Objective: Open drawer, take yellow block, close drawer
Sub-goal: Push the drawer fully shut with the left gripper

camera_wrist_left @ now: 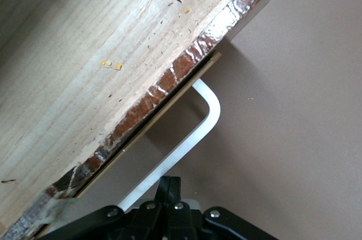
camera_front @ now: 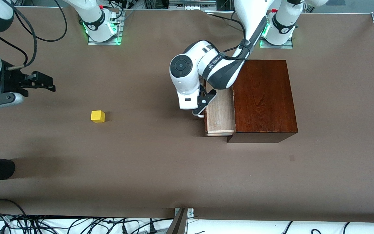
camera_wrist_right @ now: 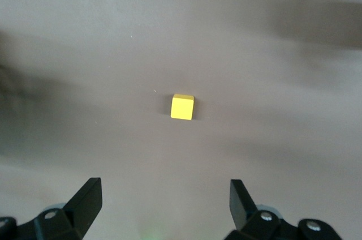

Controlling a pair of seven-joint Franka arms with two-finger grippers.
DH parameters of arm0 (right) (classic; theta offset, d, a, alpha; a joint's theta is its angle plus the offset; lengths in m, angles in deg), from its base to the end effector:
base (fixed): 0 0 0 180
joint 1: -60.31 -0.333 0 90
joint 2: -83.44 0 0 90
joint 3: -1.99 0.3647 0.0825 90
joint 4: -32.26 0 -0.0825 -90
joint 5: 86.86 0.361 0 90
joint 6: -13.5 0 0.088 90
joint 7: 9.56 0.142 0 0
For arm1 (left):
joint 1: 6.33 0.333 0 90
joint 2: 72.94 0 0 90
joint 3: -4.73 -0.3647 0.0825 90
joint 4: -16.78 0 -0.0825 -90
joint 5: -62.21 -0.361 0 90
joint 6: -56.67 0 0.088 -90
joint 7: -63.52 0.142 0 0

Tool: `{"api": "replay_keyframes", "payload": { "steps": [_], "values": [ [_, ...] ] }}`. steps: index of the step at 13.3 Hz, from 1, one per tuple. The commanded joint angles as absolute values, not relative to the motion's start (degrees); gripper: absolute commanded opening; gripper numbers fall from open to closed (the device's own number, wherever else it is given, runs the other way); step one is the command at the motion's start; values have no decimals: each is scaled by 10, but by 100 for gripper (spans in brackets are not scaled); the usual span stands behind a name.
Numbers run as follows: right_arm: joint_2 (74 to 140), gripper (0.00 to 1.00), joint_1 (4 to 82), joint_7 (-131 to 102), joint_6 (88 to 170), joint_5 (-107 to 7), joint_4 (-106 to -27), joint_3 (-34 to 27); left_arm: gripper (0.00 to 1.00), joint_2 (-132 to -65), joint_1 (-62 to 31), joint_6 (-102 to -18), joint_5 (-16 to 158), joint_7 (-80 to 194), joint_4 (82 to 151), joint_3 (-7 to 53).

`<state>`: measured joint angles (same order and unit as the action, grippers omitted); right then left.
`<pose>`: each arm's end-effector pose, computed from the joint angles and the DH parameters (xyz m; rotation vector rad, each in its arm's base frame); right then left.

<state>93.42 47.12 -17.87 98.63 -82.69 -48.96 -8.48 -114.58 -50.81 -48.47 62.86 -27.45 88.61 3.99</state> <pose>0.5771 0.0484 0.6039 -3.0767 -0.3025 0.1563 0.5281 -0.5104 0.3294 -2.7545 -1.2061 0.0869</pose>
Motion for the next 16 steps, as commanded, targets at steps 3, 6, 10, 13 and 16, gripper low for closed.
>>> {"api": "replay_keyframes", "payload": {
  "steps": [3, 6, 10, 13, 16],
  "values": [
    [805, 100, 516, -117, 1074, -862, -667, 1, 0, -1098, -474, -438, 610, -193, 946, 10],
    [822, 100, 509, -112, 1073, -862, -641, 15, 0, -1076, -448, -439, 610, -157, 977, 10],
    [824, 100, 503, -80, 1073, -878, -642, 15, 0, -1056, -429, -438, 590, -128, 1005, 10],
    [824, 100, 506, -78, 1072, -875, -641, 9, 0, -1053, -425, -435, 590, -115, 1005, 10],
    [824, 100, 506, -69, 1069, -875, -642, 10, 0, -1036, -418, -435, 590, -110, 1006, 14]
  ]
}}
